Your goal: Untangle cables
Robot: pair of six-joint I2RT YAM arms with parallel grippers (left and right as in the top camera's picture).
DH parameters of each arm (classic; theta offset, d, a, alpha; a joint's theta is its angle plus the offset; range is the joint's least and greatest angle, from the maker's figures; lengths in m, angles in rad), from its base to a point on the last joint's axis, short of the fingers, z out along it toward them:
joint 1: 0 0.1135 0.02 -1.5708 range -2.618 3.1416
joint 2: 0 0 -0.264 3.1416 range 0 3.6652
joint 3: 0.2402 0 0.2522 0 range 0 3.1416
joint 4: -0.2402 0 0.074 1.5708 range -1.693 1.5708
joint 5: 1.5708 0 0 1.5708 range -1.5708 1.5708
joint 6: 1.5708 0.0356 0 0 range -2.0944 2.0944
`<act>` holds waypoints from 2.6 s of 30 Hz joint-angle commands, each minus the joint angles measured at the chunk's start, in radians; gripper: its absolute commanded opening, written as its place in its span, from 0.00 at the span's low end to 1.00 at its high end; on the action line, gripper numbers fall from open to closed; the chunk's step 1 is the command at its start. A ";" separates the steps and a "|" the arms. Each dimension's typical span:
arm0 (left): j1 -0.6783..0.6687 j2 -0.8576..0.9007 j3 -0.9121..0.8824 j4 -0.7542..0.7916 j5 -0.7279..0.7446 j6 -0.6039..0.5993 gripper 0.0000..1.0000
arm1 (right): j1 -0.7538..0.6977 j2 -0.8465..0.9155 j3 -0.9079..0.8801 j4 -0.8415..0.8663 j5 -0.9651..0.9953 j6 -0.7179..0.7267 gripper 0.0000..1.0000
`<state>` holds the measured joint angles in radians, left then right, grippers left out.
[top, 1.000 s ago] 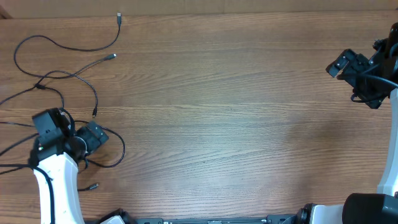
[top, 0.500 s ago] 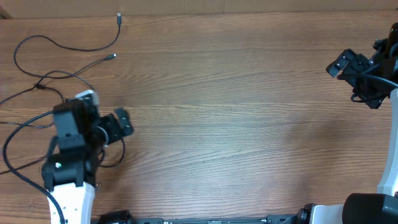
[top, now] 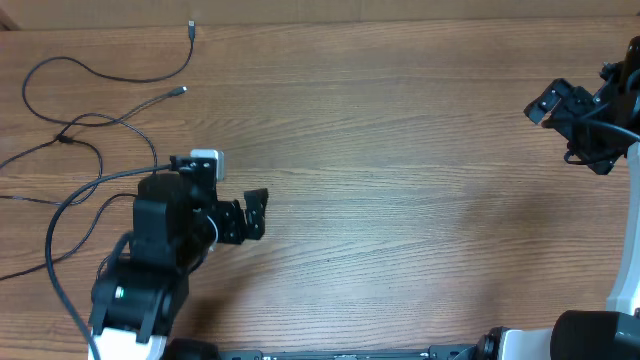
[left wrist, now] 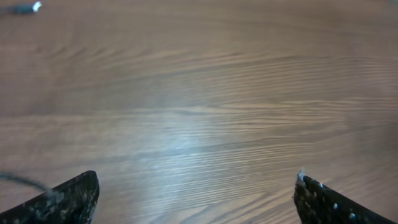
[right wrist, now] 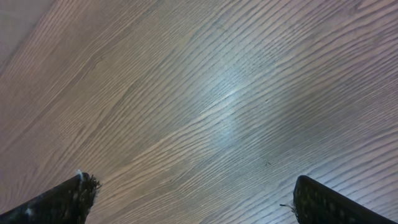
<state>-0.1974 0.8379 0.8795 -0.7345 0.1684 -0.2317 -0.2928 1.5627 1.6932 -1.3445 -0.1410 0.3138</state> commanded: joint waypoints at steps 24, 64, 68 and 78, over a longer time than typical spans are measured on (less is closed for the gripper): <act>-0.058 -0.286 0.026 -0.133 -0.172 -0.063 0.99 | 0.038 -0.261 0.008 -0.162 -0.305 -0.193 1.00; -0.058 -0.286 0.026 -0.133 -0.172 -0.063 1.00 | 0.039 -0.743 -0.438 -0.337 -0.332 -0.269 1.00; -0.058 -0.286 0.026 -0.133 -0.172 -0.063 0.99 | 0.039 -0.743 -0.438 -0.309 -0.331 -0.323 1.00; -0.058 -0.286 0.026 -0.133 -0.172 -0.063 0.99 | 0.044 -0.746 -0.465 -0.159 -0.332 -0.323 1.00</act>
<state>-0.2493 0.5480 0.8883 -0.8688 0.0101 -0.2859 -0.2588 0.8265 1.2510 -1.5379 -0.4675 0.0051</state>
